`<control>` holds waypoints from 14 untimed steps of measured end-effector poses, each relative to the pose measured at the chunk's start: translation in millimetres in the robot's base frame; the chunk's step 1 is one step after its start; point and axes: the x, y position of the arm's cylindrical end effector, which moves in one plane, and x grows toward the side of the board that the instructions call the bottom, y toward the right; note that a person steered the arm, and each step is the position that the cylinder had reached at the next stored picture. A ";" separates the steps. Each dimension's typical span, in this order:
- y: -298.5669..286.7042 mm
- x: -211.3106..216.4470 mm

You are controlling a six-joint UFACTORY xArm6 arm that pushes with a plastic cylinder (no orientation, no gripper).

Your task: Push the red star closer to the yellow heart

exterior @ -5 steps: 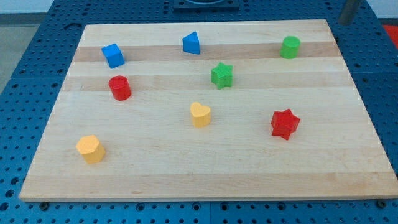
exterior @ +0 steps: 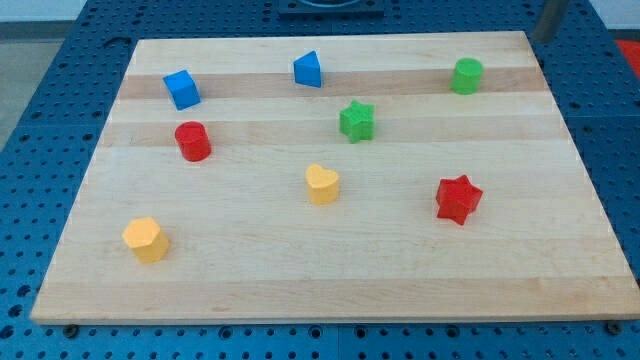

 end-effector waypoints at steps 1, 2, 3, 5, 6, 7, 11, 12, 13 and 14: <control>-6.9 10.9; -13.4 47.2; -14.0 96.2; -17.3 145.2; -19.0 151.7; -31.8 157.6; -139.5 295.4; -193.8 288.2; -225.5 286.7; -246.9 286.7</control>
